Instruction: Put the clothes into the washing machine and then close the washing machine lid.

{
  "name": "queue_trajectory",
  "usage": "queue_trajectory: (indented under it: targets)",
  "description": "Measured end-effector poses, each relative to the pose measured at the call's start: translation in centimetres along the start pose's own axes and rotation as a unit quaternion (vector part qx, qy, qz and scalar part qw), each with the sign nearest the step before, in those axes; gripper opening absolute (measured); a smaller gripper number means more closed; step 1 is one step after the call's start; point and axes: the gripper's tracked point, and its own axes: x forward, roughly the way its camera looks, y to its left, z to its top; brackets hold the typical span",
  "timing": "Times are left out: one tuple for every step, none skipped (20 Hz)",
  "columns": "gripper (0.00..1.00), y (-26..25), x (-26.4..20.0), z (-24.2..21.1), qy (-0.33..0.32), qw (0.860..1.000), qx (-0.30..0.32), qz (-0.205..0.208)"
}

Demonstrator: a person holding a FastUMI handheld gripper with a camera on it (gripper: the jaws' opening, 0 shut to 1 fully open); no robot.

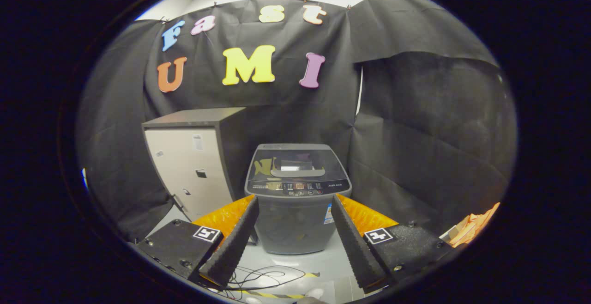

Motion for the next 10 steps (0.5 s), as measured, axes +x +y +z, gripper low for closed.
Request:
queue_trajectory:
  targets:
    - [0.98,0.2,-1.9,0.5,-0.008,1.0,0.003,0.003]
    - [0.98,0.5,-3.6,1.0,-0.017,1.0,0.006,0.007]
    - [0.98,0.5,-5.2,1.3,-0.025,1.0,0.005,0.008]
    - [0.98,0.4,-6.5,1.4,-0.031,0.999,0.005,0.01]
    - [0.98,0.5,-7.6,1.4,-0.035,0.999,0.005,0.013]
    - [0.98,0.6,-9.1,0.6,-0.042,0.999,0.001,0.018]
    - [0.98,0.5,-9.9,0.3,-0.05,0.999,-0.001,0.016]
    - [0.98,0.1,-10.4,0.0,-0.056,0.998,0.0,0.014]
    - [0.98,0.0,-10.8,-0.1,-0.056,0.998,0.007,0.014]
    - [0.98,-0.2,-10.9,-0.4,-0.057,0.998,0.014,0.009]
